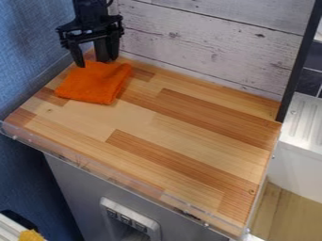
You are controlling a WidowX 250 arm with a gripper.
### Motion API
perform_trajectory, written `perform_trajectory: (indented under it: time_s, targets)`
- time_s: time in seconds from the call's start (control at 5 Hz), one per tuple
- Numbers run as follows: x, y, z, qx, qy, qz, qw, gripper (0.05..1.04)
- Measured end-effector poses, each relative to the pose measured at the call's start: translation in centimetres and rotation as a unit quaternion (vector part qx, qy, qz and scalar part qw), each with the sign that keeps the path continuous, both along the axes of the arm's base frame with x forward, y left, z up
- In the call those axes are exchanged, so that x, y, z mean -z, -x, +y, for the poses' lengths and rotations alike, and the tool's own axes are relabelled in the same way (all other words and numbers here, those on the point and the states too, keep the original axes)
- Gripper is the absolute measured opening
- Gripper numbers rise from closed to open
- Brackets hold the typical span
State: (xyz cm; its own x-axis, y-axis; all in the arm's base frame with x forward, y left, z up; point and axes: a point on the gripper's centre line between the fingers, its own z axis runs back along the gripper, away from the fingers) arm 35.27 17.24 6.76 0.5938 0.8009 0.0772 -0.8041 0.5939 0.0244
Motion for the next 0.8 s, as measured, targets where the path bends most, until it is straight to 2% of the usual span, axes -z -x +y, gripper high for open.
perform_trajectory:
  time_s: [0.4,0.6,0.8]
  targets:
    - [2.1,-1.4,-0.3,0.000,0.004,0.038,0.9993,0.371]
    - [2.4,-1.6,-0.3,0.001,0.009,0.049,0.9988,0.162]
    - [3.1,-1.7,-0.7,0.006,0.023,0.052,0.9984,0.068]
